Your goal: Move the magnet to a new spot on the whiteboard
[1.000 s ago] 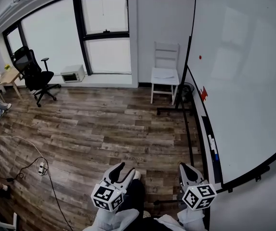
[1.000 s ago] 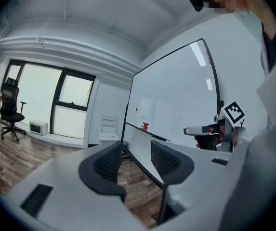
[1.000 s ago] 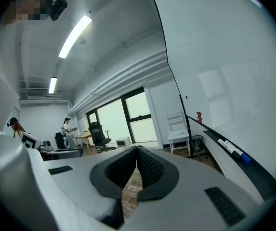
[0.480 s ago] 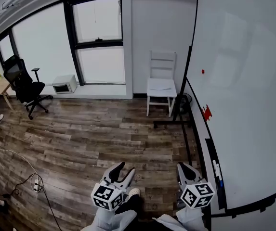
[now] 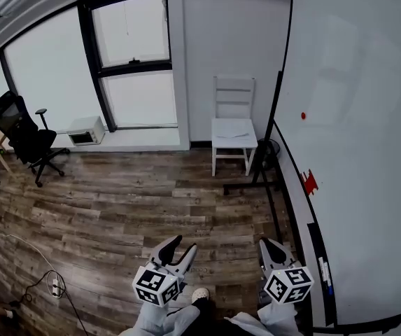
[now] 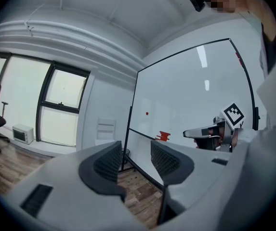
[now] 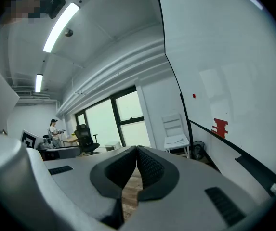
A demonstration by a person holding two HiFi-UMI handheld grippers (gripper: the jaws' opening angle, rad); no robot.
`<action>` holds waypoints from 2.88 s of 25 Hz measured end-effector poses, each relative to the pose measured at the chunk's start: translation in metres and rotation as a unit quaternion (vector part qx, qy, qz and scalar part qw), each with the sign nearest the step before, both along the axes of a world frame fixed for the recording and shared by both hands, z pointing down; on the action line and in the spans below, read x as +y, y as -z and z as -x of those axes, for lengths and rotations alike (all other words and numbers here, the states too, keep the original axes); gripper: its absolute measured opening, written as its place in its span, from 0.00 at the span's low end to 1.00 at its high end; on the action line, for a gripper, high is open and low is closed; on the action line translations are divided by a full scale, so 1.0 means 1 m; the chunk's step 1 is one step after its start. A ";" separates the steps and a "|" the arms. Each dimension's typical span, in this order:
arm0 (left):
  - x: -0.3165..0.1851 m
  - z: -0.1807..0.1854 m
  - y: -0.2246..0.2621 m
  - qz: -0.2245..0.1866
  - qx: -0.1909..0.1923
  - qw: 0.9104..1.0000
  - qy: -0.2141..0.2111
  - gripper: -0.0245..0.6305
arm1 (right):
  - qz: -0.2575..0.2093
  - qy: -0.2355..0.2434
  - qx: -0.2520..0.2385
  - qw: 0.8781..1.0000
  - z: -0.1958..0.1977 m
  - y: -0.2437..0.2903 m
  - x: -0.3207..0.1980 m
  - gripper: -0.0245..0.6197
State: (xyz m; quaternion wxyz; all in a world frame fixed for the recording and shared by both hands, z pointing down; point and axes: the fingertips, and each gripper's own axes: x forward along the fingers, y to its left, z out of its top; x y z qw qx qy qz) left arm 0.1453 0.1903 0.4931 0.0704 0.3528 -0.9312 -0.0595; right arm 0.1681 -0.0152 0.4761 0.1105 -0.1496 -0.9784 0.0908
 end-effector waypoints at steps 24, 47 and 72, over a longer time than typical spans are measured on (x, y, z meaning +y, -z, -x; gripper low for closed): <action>0.000 0.136 -0.013 -0.002 0.009 0.999 -0.041 0.32 | -0.009 -0.051 0.016 0.999 0.117 -0.019 -0.010 0.08; -0.100 0.306 -0.013 -0.002 0.020 0.997 -0.081 0.32 | 0.007 -0.090 0.025 0.996 0.277 -0.024 -0.106 0.08; -0.242 0.501 -0.009 -0.007 0.016 0.988 -0.156 0.32 | 0.005 -0.135 0.035 0.990 0.443 -0.024 -0.206 0.08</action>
